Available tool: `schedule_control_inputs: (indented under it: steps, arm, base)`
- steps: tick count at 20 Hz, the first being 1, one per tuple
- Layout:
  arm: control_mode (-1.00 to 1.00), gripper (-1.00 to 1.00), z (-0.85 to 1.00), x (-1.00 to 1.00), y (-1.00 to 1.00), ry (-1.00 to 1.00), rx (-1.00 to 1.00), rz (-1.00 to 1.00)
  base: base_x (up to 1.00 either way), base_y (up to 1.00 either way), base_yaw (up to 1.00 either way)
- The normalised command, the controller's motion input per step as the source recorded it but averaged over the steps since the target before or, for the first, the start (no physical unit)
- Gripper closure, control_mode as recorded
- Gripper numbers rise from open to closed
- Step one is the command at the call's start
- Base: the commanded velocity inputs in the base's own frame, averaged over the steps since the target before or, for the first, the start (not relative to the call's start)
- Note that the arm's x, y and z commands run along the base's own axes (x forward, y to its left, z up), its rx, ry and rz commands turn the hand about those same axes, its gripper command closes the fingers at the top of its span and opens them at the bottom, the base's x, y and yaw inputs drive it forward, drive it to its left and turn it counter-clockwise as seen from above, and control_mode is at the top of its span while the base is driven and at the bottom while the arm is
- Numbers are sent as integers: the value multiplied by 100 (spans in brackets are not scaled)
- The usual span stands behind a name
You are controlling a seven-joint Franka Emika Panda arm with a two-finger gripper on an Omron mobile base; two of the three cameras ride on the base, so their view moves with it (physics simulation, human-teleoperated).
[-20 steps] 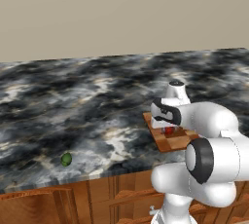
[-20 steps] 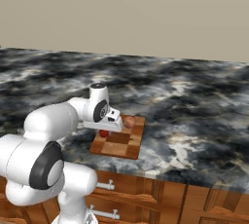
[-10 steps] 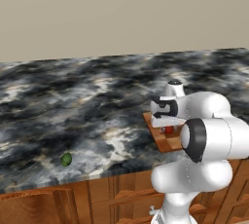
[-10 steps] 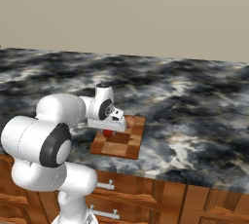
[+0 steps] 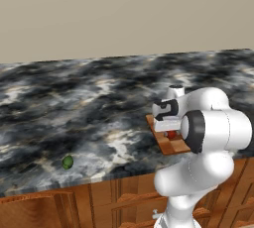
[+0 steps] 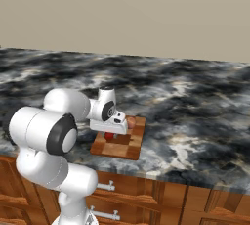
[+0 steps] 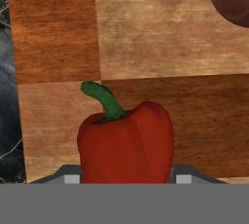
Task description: Place the avocado, onion, tomato, and bell pepper on the cutting board.
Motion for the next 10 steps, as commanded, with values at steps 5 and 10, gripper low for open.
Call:
schedule_control_inputs:
  steps: [5, 10]
  arm:
    - [-100, -100, -15, 0, 0, 0, 0, 0]
    - [-100, -100, 0, -5, 0, -4, 0, 0]
  base:
    - [0, 0, 0]
    - [0, 0, 0]
